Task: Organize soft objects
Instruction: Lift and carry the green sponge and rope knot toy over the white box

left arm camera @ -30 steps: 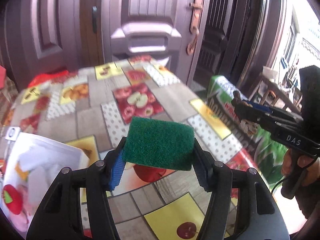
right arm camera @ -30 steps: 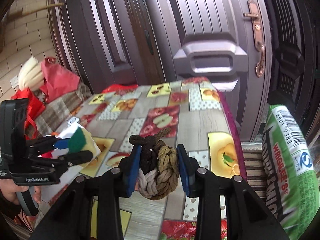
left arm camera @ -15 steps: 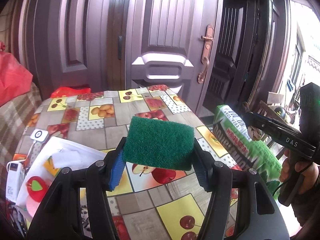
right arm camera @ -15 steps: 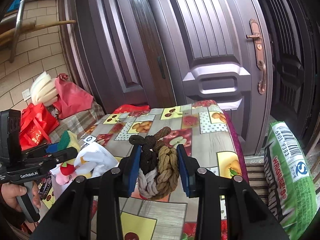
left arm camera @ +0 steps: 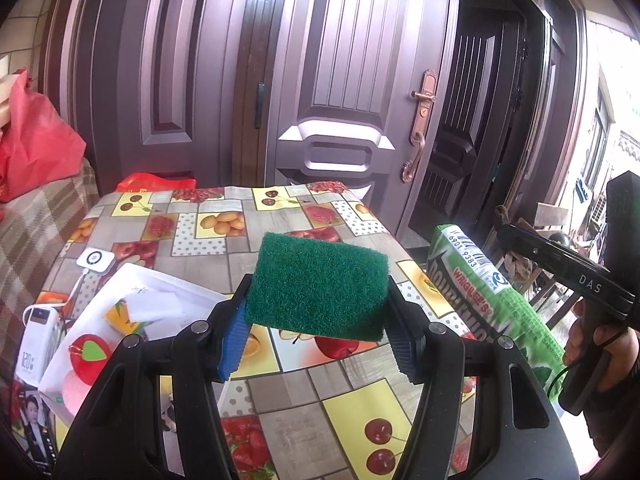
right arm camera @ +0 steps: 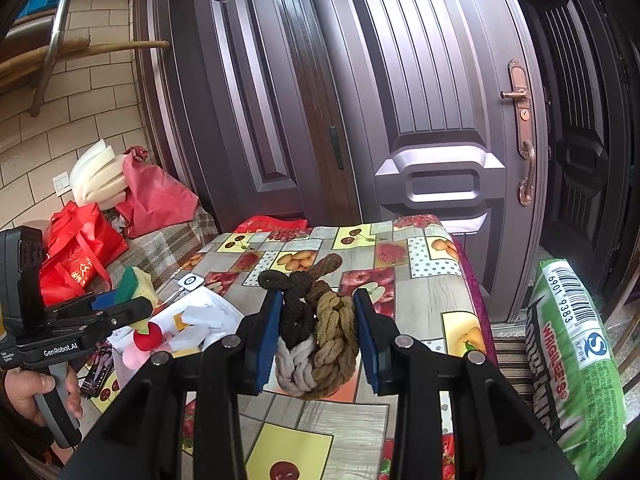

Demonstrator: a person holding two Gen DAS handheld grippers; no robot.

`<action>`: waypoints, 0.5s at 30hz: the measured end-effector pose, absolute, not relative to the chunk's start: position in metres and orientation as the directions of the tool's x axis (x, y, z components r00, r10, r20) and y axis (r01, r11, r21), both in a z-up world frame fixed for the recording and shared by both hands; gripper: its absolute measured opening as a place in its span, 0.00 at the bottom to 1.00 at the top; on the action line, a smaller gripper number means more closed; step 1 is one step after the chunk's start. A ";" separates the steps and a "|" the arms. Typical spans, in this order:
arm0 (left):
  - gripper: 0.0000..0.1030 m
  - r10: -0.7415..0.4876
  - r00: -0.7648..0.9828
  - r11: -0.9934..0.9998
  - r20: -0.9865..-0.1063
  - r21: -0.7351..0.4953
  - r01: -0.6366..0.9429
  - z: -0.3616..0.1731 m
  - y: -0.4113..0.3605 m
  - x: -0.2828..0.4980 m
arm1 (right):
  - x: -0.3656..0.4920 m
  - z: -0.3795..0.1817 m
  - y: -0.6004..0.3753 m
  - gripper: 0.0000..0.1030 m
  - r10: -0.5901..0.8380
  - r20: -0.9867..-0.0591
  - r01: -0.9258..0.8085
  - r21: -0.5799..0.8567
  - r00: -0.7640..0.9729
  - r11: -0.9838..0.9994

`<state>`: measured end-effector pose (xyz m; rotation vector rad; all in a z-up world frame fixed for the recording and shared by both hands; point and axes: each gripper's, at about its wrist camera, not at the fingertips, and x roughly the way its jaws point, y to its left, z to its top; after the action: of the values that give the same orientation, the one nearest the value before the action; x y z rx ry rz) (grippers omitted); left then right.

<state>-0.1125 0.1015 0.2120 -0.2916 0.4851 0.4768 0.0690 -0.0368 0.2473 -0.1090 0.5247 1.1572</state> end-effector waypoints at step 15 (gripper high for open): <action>0.58 0.392 0.776 0.827 -0.494 -0.181 -0.533 0.212 0.119 -0.159 | 0.039 0.254 -0.026 0.35 0.847 -0.446 -0.902 0.166 0.291 0.398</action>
<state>-0.1586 0.1189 0.2120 -0.3223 0.4587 0.5094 0.0393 -0.0257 0.2544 -0.1258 0.5105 1.1698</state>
